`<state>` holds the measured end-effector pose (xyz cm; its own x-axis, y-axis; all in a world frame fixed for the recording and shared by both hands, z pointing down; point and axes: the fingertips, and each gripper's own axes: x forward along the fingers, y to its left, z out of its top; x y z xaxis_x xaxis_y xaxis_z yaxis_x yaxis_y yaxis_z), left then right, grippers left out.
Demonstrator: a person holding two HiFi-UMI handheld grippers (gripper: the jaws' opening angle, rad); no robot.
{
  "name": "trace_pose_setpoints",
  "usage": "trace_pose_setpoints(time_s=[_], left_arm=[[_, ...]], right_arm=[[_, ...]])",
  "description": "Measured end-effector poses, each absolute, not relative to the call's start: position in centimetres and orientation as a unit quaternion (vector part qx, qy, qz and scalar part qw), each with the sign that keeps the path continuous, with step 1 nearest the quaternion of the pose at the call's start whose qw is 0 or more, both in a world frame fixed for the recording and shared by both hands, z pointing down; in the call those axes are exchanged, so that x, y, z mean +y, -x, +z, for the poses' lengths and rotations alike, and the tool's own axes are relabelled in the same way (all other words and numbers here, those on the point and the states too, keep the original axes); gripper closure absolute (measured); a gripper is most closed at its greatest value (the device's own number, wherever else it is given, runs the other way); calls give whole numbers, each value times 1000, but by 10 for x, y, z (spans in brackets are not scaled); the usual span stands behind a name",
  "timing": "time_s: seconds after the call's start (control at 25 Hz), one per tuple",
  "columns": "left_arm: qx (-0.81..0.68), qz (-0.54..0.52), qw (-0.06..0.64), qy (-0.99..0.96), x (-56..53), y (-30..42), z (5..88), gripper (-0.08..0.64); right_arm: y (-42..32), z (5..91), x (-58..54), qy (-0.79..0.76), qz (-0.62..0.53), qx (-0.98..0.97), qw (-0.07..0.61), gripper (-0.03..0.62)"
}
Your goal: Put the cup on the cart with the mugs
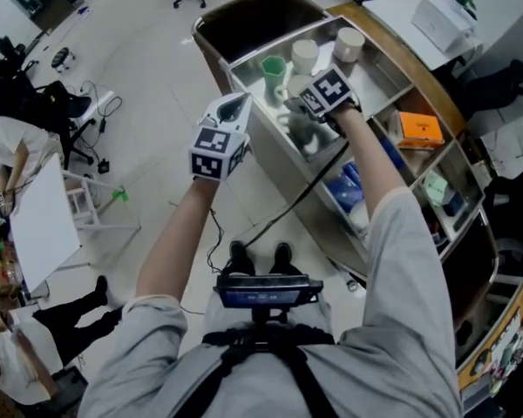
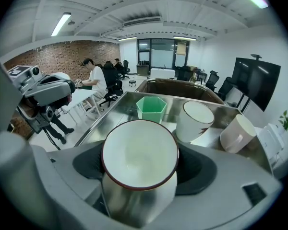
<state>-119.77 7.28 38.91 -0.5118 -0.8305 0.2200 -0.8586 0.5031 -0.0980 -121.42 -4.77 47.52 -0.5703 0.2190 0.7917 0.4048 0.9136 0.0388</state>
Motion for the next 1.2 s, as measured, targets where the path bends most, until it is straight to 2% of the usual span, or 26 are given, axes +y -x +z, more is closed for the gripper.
trace_pose_setpoints(time_s=[0.76, 0.96, 1.2], left_arm=[[-868, 100, 81, -479, 77, 1199, 399, 558], [-870, 104, 83, -475, 79, 1198, 399, 558], [-872, 104, 80, -472, 84, 1195, 394, 558]], right_arm=[[1209, 496, -43, 201, -146, -864, 438, 175], [1211, 489, -48, 191, -157, -867, 433, 138], [1208, 475, -46, 186, -153, -872, 426, 138]])
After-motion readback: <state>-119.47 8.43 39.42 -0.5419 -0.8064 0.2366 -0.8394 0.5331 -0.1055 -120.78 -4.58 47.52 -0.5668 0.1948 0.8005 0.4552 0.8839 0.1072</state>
